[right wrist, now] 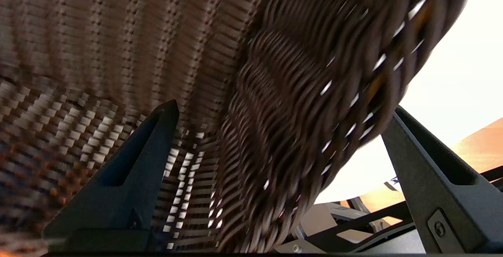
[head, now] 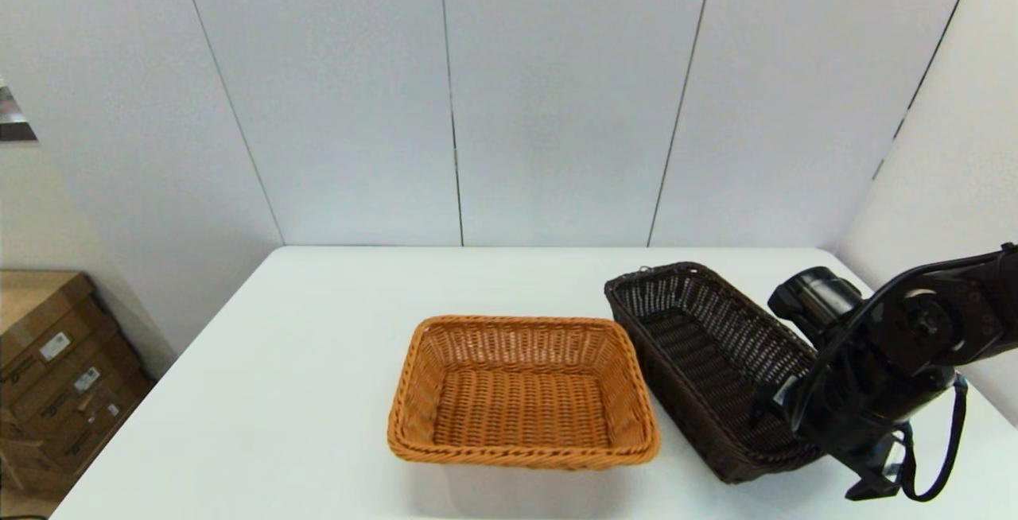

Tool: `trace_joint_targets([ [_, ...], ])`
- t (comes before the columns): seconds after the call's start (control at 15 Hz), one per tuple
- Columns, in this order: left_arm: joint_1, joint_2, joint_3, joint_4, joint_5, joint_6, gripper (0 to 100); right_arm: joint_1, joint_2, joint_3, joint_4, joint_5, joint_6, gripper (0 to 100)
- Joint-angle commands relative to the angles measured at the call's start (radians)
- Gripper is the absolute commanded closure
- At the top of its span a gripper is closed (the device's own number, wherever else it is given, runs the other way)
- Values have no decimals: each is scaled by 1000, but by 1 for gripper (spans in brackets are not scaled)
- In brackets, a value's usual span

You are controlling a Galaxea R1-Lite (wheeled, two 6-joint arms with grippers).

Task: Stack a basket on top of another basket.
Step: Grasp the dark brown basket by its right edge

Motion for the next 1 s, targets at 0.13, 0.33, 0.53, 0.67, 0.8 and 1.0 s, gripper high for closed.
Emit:
trace_joint_targets([
  [0.13, 0, -2, 2, 0, 1, -1, 0, -9, 22, 10, 2, 0, 6, 0],
  [0.33, 0, -2, 2, 0, 1, -1, 0, -14, 16, 10, 4, -3, 6, 0],
  [0.53, 0, -2, 2, 0, 1, -1, 0, -14, 20, 4, 4, -3, 33, 0],
  [0.67, 0, -2, 2, 0, 1, -1, 0, -14, 24, 0, 4, -3, 50, 100],
  [0.8, 0, -2, 2, 0, 1, -1, 0, -14, 24, 1, 5, -4, 50, 100],
  [1.0, 0, -2, 2, 0, 1, -1, 0, -16, 24, 3, 5, -6, 50, 100],
])
